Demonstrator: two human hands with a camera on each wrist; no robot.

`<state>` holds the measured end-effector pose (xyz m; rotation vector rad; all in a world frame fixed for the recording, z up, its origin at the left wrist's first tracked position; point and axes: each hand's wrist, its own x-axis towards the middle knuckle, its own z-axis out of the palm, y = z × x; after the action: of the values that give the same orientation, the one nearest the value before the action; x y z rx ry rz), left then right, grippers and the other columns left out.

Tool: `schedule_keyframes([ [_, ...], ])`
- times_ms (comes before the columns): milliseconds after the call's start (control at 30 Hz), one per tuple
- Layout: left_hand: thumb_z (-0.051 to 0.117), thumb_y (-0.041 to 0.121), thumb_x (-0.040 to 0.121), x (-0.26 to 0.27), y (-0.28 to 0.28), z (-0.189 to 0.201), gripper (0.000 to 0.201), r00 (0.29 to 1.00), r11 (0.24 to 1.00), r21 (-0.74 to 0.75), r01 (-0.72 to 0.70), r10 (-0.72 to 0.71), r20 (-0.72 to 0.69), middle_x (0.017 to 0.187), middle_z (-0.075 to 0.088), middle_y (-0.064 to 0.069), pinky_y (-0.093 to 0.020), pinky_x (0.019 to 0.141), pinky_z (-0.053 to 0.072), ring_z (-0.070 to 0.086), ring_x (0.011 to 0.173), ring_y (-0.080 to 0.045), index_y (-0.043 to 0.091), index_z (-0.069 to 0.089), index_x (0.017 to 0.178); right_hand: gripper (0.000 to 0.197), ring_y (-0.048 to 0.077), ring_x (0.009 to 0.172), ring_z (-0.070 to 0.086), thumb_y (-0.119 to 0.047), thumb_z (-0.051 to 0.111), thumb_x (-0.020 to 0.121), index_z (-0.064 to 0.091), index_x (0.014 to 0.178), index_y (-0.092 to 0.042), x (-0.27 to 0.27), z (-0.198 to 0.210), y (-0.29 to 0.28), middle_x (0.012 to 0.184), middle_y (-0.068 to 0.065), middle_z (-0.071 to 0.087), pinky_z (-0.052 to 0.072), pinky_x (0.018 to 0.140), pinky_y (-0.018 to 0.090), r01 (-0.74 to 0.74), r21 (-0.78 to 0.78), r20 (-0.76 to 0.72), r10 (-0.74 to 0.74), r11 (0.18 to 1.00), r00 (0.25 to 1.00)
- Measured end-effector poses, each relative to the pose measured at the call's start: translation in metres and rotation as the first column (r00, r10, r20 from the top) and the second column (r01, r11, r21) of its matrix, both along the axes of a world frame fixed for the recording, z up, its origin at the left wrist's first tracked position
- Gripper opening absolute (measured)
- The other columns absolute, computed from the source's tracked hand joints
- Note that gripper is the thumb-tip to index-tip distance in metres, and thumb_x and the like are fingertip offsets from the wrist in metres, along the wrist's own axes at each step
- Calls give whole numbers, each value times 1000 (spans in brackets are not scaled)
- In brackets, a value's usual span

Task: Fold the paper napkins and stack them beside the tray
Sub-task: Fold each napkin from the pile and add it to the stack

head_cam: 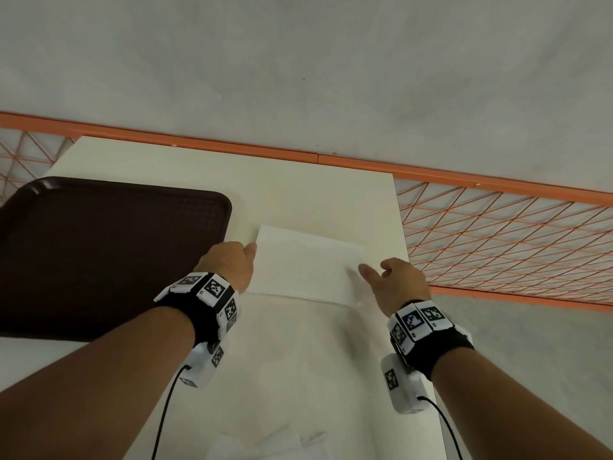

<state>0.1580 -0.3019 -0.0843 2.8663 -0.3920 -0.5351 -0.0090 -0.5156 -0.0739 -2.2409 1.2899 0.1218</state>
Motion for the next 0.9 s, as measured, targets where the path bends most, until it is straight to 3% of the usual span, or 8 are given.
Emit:
schedule_keyframes([
  [133, 43, 44, 94, -27, 32, 18, 36, 994, 991, -78, 109, -110, -1, 91, 65, -4, -37, 77, 52, 61, 83, -26, 16, 65, 88, 39, 19, 97, 61, -51, 61, 87, 60, 114, -23, -35, 19, 41, 99, -5, 65, 49, 86, 31, -131, 9, 36, 131, 991, 991],
  [233, 57, 46, 88, -59, 59, 26, 25, 966, 964, -149, 219, -236, -109, 93, 67, 4, -35, 84, 53, 63, 89, -19, 25, 67, 94, 25, 15, 87, 61, -42, 67, 85, 66, 103, -24, -63, 27, 84, 85, -9, 62, 48, 81, 25, -357, 67, 60, 353, 932, 934],
  [367, 64, 44, 85, -105, 92, 20, 25, 893, 927, -122, 354, -374, -251, 93, 64, 7, -28, 85, 51, 62, 91, -13, 24, 67, 99, 31, 11, 98, 58, -43, 61, 89, 62, 115, -26, -96, 26, 137, 107, -8, 63, 47, 87, 25, -666, 137, -36, 676, 733, 736],
  [500, 68, 45, 80, -142, 120, 14, 29, 866, 928, -87, 363, -371, -337, 96, 61, 10, -27, 88, 50, 61, 94, -12, 27, 66, 103, 53, 16, 118, 47, -53, 64, 84, 51, 130, -29, -119, 14, 172, 129, -9, 51, 41, 97, 31, -762, 166, -131, 780, 626, 612],
  [600, 70, 44, 80, -161, 133, 13, 34, 839, 916, -86, 393, -395, -373, 102, 61, 9, -28, 90, 49, 60, 97, -12, 27, 63, 108, 59, 20, 120, 42, -50, 66, 82, 47, 133, -28, -129, 6, 188, 131, -5, 47, 37, 99, 36, -820, 117, -218, 820, 560, 529],
  [767, 72, 46, 78, -182, 143, 12, 49, 793, 879, -129, 460, -471, -387, 117, 55, 10, -27, 95, 45, 55, 110, -10, 27, 56, 120, 35, 22, 115, 45, -38, 62, 86, 54, 117, -25, -131, 3, 200, 122, -2, 52, 37, 95, 37, -811, 65, -261, 795, 581, 548],
  [900, 72, 44, 79, -193, 138, 8, 62, 785, 858, -145, 492, -510, -353, 129, 48, 7, -30, 101, 41, 48, 120, -13, 26, 47, 133, 33, 20, 109, 49, -34, 64, 84, 53, 114, -27, -131, 3, 205, 106, -6, 56, 36, 92, 35, -749, 111, -244, 748, 653, 617],
])
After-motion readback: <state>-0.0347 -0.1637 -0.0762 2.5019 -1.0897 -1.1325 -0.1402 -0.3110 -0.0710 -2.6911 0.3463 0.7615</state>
